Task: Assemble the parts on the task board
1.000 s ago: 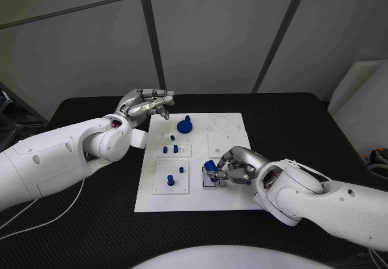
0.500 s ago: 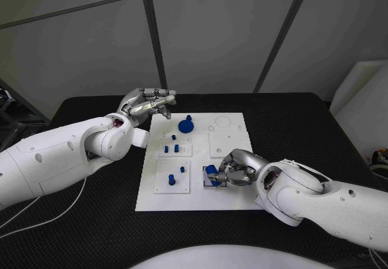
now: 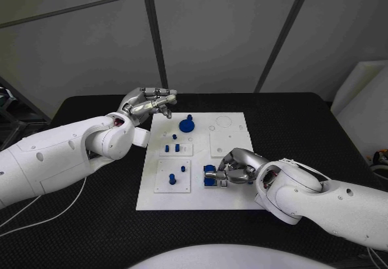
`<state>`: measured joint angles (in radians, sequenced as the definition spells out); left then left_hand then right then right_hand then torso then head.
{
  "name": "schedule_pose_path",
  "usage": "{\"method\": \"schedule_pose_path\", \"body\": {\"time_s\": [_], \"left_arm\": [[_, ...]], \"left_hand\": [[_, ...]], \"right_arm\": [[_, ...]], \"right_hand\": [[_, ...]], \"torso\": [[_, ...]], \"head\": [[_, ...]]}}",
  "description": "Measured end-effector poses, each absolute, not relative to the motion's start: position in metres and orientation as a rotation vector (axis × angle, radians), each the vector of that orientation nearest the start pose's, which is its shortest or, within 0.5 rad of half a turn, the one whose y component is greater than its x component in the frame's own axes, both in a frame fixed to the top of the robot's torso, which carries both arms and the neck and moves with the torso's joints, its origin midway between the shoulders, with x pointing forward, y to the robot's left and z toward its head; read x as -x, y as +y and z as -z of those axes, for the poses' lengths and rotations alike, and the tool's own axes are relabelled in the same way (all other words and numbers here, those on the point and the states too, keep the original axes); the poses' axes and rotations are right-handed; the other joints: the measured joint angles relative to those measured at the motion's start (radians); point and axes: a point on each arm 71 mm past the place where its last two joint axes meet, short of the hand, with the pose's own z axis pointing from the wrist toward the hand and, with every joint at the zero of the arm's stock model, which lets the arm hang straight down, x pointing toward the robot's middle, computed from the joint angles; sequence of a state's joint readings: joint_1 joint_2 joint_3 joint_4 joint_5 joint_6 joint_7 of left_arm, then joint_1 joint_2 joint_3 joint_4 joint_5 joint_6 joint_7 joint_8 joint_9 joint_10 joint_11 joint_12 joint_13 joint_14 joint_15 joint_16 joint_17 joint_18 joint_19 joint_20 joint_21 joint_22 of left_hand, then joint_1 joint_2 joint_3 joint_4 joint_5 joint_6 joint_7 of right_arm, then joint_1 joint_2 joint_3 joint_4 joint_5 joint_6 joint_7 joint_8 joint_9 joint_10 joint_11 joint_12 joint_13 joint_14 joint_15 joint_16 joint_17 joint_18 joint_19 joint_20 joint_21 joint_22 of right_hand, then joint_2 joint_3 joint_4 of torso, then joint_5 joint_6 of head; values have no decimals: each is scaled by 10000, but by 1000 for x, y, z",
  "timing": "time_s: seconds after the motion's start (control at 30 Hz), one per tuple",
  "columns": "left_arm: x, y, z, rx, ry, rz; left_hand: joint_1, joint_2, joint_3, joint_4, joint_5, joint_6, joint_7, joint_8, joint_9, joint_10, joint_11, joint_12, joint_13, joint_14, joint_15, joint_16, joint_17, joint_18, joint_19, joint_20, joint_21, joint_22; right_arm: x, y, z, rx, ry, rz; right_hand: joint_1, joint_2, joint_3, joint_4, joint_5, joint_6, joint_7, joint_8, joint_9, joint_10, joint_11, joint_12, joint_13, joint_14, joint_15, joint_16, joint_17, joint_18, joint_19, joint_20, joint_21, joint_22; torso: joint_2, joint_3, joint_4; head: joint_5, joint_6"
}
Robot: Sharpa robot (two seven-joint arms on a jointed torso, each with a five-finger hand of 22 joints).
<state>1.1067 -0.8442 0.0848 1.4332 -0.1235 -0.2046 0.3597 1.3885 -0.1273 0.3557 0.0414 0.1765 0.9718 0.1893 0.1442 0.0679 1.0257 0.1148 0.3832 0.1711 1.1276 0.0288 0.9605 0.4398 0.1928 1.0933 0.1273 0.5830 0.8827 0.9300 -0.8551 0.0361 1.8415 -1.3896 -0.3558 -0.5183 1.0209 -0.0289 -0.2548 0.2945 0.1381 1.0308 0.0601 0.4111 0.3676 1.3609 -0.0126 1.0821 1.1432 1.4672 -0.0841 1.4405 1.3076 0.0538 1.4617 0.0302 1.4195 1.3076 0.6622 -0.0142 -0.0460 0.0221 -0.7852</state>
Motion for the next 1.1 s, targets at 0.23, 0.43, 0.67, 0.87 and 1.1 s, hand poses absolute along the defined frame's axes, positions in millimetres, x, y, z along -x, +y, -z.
{"method": "schedule_pose_path", "body": {"time_s": [0.23, 0.43, 0.67, 0.87, 1.1], "left_arm": [[-503, 234, 185, 10583, 14240, 15558], [-503, 234, 185, 10587, 14237, 15545], [-502, 234, 187, 10598, 14291, 15512], [-502, 234, 188, 10603, 14307, 15495], [-502, 235, 188, 10607, 14319, 15486]], "left_hand": [[0, 0, 0, 0, 0, 0, 0, 0, 0, 0, 0, 0, 0, 0, 0, 0, 0, 1, 0, 0, 0, -12], [54, 53, 0, 0, 0, 0, 0, 0, 0, 1, 0, 40, 0, -34, 34, 0, 0, 0, 0, 0, 0, -12], [54, 53, 0, 0, 0, 0, -1, 0, 0, 1, 1, 40, 0, -34, 34, 0, 0, 1, 0, 0, 0, -11], [54, 53, 0, 0, 0, 1, 0, 0, 0, 1, 0, 40, 0, -34, 34, 0, 0, 1, 0, -1, 0, -25], [54, 53, 0, 0, 0, 1, -1, 0, 0, 1, 1, 40, -1, -34, 34, 0, 0, 0, 0, 0, 0, -24]], "right_arm": [[-381, -140, 246, -1643, 19476, -6909], [-380, -139, 244, -1354, 19289, -7109], [-378, -139, 240, -814, 18956, -7277], [-377, -142, 238, -467, 18706, -7302], [-377, -141, 237, -94, 18441, -7311]], "right_hand": [[-263, -129, 356, 0, -163, 0, 0, 0, 81, -36, 37, -101, -41, 0, 0, -38, 0, 0, -18, 19, -25, 0], [805, 234, 790, -251, 708, 0, 0, -49, 218, -36, 37, -101, 34, -1, 1, -38, -1, 1, -18, 18, -25, 0], [1939, 227, 850, -484, 563, 1, 0, -48, 329, -35, 37, -101, 92, -1, 1, -37, -1, 2, -18, 18, -25, -1], [1939, 227, 571, -205, 426, 1, 0, -87, 379, -35, 37, -101, 91, -1, 1, -37, -2, 1, -18, 18, -25, -1], [1938, 227, 483, -117, 273, 1, 0, -86, 400, -35, 37, -175, 80, -1, 1, -37, -2, 2, -17, 18, -25, -1]], "torso": [[1, 2, -3], [-4, 4, -12], [-5, 5, -12], [-7, 5, -12], [-9, -2, -10]], "head": [[36, -14], [36, -10], [36, -13], [33, -14], [14, -6]]}}
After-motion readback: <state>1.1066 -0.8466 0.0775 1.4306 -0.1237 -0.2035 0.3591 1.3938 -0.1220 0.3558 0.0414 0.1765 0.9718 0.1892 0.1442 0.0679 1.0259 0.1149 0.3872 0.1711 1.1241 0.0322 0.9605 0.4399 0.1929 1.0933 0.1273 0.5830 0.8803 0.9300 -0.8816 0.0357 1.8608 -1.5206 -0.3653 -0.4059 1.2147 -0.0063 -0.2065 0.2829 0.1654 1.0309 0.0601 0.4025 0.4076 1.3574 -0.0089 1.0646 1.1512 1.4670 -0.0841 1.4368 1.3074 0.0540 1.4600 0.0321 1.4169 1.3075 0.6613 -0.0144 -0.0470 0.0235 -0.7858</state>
